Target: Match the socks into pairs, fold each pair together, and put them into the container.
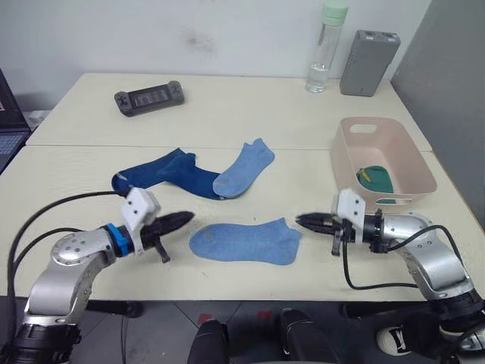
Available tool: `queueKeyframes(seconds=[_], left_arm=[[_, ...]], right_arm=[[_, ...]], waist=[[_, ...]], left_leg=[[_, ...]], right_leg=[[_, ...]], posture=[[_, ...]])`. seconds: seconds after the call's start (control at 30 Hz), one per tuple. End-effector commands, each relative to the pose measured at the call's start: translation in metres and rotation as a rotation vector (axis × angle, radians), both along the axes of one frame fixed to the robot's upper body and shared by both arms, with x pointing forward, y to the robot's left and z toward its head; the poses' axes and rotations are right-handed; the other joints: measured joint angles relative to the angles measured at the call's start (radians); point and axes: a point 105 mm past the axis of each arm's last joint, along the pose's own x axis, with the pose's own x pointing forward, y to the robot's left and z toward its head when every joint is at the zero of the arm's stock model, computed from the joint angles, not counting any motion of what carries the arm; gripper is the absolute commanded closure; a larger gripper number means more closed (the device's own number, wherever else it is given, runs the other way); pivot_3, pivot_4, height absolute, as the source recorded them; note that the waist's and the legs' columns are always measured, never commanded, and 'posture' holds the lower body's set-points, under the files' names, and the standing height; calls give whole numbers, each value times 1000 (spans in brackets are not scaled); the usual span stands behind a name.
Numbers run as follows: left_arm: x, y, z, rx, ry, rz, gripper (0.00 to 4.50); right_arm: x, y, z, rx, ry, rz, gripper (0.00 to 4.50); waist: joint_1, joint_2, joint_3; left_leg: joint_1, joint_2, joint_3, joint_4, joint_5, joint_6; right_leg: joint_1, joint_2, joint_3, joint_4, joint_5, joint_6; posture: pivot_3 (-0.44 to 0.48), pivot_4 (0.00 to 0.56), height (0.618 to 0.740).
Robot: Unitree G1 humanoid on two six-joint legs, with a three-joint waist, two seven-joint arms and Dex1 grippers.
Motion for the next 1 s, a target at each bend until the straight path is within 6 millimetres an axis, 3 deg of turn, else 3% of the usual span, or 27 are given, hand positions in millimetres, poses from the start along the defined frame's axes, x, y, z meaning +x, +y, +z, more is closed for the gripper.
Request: queueKeyframes(seconds=[0.03,0.13,0.3,0.37,0.47,0.6,0.77,1.0], left_arm=[[1,32,4,0,-37,178,3250],[-2,40,-5,5,-31,232,2219],[-6,34,-11,8,-29,228,654],[-5,28,-7,14,-43,203,23],[0,17,-2,37,-63,161,23],[19,-22,7,143,-141,13,23],[40,-55,4,255,-184,-113,23],[62,-77,-14,353,-180,-171,23]], right_arm=[[10,-3,17,38,-63,-75,2910],[14,1,18,48,-69,-87,1775],[18,2,17,40,-77,-91,83],[20,3,20,34,-98,-90,0],[20,7,22,28,-109,-83,0],[18,18,25,26,-109,-54,0],[19,27,32,15,-138,-39,0],[12,40,35,-8,-162,-9,0]], waist=[[0,0,0],[3,0,0],[8,0,0],[8,0,0],[8,0,0],[11,0,0],[9,0,0],[6,0,0]], left_leg=[[0,0,0,0,0,0],[0,0,1,0,0,0],[0,0,1,0,0,0],[0,0,0,0,0,0],[0,0,1,0,0,0],[0,-1,0,0,0,0],[-1,-1,1,0,0,0],[-1,-1,0,0,0,0]], right_leg=[[0,0,0,0,0,0],[0,0,1,-1,0,0],[0,0,0,-1,0,0],[0,-1,0,-1,0,0],[0,-1,0,-1,0,0],[0,0,0,-1,0,0],[0,0,1,-1,2,-2],[0,0,0,-1,3,-3]], posture=[[0,150,740],[0,150,740],[0,150,740],[0,150,740],[0,150,740],[0,150,740],[0,150,740],[0,150,740]])
